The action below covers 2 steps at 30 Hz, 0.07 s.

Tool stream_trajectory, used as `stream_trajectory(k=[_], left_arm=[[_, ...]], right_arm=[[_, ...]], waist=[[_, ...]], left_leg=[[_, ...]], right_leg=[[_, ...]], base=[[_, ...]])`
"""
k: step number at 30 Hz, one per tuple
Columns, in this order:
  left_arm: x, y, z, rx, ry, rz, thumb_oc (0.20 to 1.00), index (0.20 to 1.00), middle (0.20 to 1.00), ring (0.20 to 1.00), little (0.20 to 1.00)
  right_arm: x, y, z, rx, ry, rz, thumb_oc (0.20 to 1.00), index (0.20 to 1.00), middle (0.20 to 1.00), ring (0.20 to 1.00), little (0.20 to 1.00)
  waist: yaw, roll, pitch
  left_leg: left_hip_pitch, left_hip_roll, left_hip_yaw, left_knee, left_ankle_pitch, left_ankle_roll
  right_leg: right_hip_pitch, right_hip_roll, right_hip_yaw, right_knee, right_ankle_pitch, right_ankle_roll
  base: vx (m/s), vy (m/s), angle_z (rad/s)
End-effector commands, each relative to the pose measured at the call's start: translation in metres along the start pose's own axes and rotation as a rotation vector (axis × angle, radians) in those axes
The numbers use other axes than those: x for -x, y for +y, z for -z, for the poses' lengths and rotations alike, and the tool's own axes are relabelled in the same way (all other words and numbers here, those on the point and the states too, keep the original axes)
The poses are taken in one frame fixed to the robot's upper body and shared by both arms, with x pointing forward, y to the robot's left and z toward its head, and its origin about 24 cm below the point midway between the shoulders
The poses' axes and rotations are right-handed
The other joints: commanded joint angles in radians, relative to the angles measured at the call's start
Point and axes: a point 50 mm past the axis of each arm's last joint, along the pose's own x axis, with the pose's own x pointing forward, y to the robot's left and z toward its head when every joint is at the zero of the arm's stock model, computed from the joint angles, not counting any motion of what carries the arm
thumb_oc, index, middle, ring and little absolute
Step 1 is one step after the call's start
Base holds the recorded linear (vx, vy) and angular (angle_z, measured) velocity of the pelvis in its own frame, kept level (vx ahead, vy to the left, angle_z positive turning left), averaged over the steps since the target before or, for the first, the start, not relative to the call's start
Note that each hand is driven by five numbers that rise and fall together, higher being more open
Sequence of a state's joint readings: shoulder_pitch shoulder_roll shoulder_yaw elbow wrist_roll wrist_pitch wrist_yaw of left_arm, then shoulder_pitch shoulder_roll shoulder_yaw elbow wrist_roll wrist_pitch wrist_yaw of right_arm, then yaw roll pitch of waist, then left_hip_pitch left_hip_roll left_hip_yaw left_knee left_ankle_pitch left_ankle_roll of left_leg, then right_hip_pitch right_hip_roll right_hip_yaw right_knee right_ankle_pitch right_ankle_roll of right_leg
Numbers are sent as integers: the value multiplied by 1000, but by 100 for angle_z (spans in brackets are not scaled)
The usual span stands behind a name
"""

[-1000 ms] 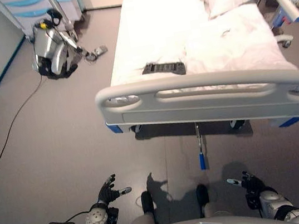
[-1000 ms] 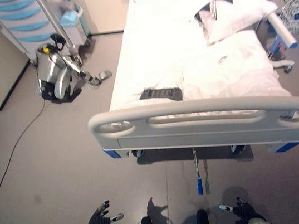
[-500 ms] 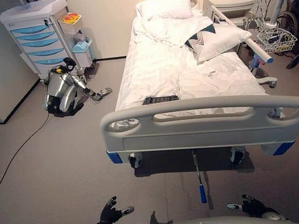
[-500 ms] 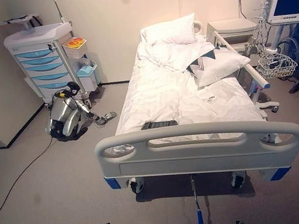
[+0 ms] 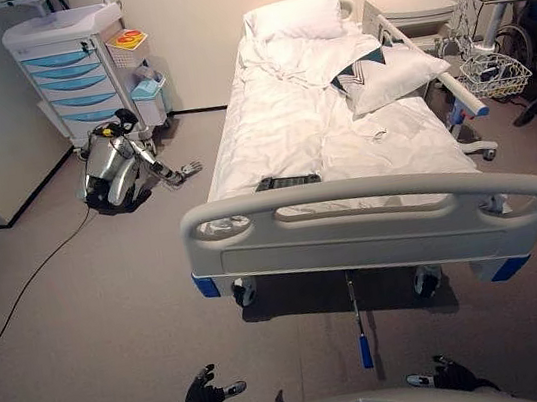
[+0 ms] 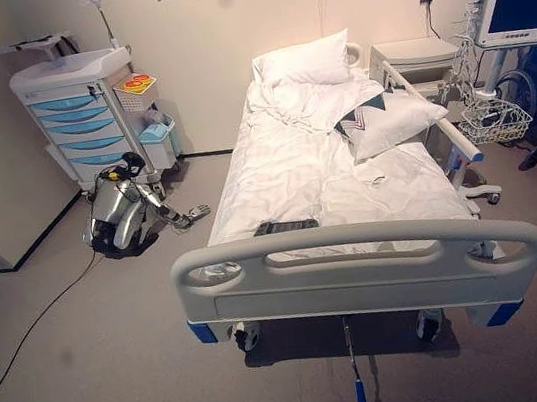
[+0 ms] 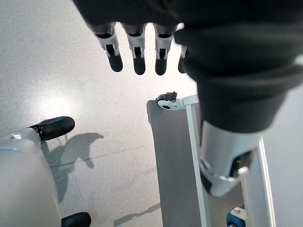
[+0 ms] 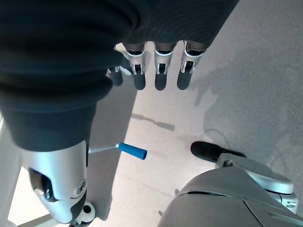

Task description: Raise the hospital bed

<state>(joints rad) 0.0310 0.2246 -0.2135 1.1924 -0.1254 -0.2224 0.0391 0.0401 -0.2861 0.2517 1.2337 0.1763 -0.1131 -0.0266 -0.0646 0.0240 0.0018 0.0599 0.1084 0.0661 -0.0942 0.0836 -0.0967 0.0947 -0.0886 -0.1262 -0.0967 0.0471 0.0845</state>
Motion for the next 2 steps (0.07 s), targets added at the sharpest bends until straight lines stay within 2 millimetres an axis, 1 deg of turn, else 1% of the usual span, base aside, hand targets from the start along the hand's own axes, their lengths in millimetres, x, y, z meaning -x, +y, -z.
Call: stream_trajectory(k=[1,2], left_arm=[[-8,12,-27,-20,-76,-34,1000,1000,1000,1000,1000],[-8,12,-28,-5,-83,-37,1000,1000,1000,1000,1000]], right_arm=[[-6,8,-33,33,-91,-14,1000,1000,1000,1000,1000],[-6,8,-33,30,-94,-14,1000,1000,1000,1000,1000]], waist=[[1,-48,48],[-1,-48,46]], left_leg=[[82,-56,12,7,-68,25],[82,-56,12,7,-68,25]], right_leg=[[6,-46,-14,17,30,90],[6,-46,-15,17,29,90]], base=[[0,0,0],[0,0,0]])
